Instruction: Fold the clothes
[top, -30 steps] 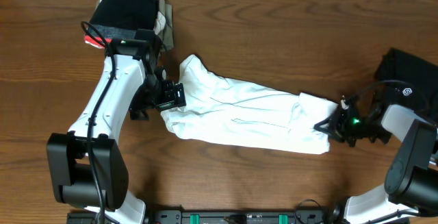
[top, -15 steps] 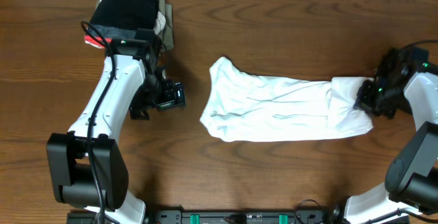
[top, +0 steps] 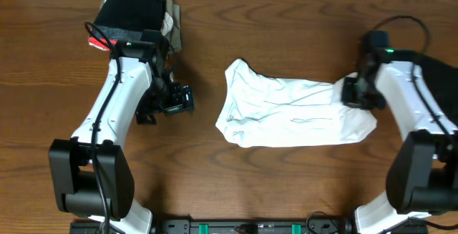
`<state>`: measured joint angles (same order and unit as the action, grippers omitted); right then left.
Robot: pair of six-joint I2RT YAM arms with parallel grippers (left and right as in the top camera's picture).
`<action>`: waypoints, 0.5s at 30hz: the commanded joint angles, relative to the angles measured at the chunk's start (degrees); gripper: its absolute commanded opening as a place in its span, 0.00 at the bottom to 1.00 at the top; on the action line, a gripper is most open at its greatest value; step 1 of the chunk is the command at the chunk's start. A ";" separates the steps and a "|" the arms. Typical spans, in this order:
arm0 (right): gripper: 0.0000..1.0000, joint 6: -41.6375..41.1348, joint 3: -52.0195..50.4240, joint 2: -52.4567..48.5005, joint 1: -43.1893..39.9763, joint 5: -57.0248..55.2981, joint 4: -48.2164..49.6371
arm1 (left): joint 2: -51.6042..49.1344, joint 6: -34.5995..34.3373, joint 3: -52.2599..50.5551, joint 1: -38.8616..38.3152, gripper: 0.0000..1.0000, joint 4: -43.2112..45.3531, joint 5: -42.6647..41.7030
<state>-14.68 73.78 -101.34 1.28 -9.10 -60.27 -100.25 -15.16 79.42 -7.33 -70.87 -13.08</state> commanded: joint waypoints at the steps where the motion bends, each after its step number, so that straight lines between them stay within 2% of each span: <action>1: 0.12 -4.13 0.72 -0.50 4.92 -3.13 -0.17 | -0.09 0.50 0.31 0.20 0.98 -0.24 0.70; 12: 0.15 -9.66 0.72 -0.63 15.61 -1.75 1.51 | -0.09 0.50 0.31 0.20 0.98 -0.28 0.70; 15: 0.22 -9.75 0.48 -1.01 16.83 -0.63 1.75 | -0.09 0.50 0.31 0.20 0.98 -0.28 0.70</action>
<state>-22.85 73.78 -101.45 16.86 -10.41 -58.81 -100.25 -15.16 79.42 -7.33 -70.89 -13.08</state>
